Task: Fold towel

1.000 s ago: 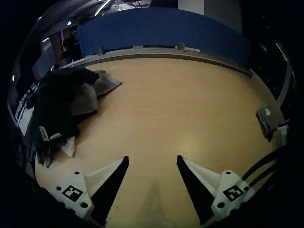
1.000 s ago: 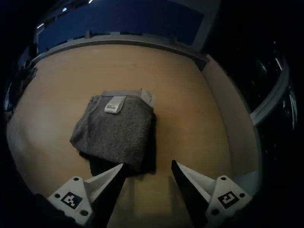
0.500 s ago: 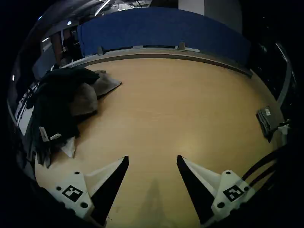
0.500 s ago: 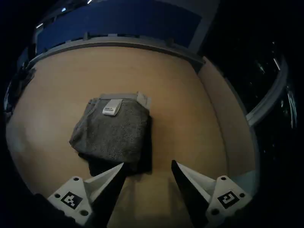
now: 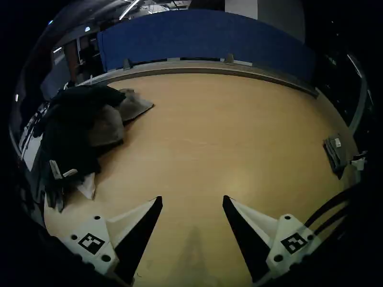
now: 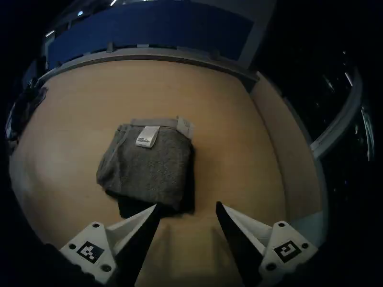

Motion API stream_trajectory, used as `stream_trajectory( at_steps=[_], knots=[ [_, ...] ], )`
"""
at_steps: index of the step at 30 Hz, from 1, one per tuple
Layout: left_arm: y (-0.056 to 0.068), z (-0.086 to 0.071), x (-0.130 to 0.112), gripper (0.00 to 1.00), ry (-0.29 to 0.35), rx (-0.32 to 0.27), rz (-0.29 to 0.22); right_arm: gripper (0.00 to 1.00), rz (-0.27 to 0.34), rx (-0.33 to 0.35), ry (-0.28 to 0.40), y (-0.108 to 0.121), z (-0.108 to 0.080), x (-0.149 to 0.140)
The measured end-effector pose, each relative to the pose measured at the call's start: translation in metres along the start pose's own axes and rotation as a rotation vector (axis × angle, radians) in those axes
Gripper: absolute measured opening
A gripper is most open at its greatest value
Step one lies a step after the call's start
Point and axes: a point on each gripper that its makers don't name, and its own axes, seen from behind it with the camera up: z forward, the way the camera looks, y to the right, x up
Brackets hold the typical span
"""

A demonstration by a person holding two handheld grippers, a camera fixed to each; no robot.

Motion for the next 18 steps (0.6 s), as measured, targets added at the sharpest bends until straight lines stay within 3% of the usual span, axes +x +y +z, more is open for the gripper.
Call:
stream_trajectory(
  at_steps=[6, 18],
  knots=[
    [0.0, -0.001, 0.002, 0.94, 0.002, -0.001, 0.001, 0.87, 0.0, 0.024, 0.021, -0.012, 0.003, 0.01],
    [-0.005, -0.004, -0.001, 0.94, 0.002, 0.008, 0.0, 0.87, -0.001, 0.133, 0.071, -0.075, 0.025, 0.038]
  ],
)
